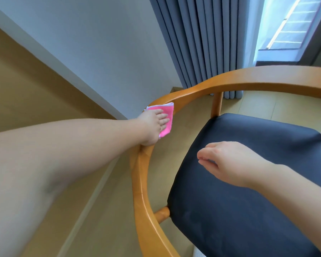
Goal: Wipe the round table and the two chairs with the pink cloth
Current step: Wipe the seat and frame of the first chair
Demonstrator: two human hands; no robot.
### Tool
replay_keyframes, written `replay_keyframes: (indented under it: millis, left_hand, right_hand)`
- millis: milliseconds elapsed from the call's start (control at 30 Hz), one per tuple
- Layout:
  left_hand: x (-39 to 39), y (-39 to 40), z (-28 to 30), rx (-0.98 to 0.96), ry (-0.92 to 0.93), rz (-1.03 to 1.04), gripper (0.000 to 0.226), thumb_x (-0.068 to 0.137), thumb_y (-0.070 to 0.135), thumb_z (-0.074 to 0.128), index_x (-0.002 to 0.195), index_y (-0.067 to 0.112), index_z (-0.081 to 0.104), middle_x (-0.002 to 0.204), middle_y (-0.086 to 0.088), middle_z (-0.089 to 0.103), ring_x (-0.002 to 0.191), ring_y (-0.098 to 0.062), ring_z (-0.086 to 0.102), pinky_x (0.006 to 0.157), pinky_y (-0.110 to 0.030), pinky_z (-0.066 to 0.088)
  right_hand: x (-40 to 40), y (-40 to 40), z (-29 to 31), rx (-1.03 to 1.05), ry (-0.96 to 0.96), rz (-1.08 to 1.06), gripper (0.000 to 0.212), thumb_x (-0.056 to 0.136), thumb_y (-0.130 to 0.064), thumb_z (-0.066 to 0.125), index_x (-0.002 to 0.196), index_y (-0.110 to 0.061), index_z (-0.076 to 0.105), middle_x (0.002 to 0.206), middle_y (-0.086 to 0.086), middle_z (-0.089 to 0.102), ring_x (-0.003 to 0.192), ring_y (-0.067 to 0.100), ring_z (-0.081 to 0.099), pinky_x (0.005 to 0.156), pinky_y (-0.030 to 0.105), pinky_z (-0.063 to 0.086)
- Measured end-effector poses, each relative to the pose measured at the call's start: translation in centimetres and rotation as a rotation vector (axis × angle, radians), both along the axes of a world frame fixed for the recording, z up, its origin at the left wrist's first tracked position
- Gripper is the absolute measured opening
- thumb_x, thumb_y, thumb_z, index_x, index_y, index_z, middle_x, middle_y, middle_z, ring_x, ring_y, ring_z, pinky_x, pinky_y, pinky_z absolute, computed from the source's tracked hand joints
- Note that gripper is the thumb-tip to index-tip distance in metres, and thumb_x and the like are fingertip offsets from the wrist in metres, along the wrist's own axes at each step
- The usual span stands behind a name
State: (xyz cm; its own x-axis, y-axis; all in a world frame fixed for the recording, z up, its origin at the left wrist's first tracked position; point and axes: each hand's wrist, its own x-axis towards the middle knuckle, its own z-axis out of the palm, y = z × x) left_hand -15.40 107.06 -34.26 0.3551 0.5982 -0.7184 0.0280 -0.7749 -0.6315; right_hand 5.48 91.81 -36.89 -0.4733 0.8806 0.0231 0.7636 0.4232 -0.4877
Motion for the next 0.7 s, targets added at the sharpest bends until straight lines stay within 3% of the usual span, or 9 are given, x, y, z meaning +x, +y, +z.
replay_keyframes:
  millis: [433, 700]
  left_hand:
    - [5.8, 4.3, -1.8, 0.137, -0.023, -0.193, 0.059, 0.1, 0.038, 0.019, 0.152, 0.018, -0.002, 0.16, -0.003, -0.007, 0.146, -0.02, -0.011, 0.114, -0.041, -0.013]
    - [1.4, 1.3, -1.8, 0.049, 0.0, -0.056, 0.06, 0.1, 0.041, 0.017, 0.151, 0.014, 0.001, 0.16, -0.005, -0.006, 0.146, -0.021, -0.01, 0.116, -0.04, -0.011]
  right_hand:
    - [2.2, -0.1, -0.6, -0.013, -0.076, -0.1, 0.029, 0.099, -0.037, 0.03, 0.084, -0.024, 0.051, 0.079, -0.007, 0.048, 0.073, 0.014, 0.051, 0.064, 0.028, 0.042]
    - [0.9, -0.7, -0.4, -0.021, -0.043, -0.069, 0.034, 0.099, -0.037, 0.03, 0.097, -0.022, 0.061, 0.092, -0.007, 0.059, 0.082, 0.017, 0.057, 0.073, 0.032, 0.048]
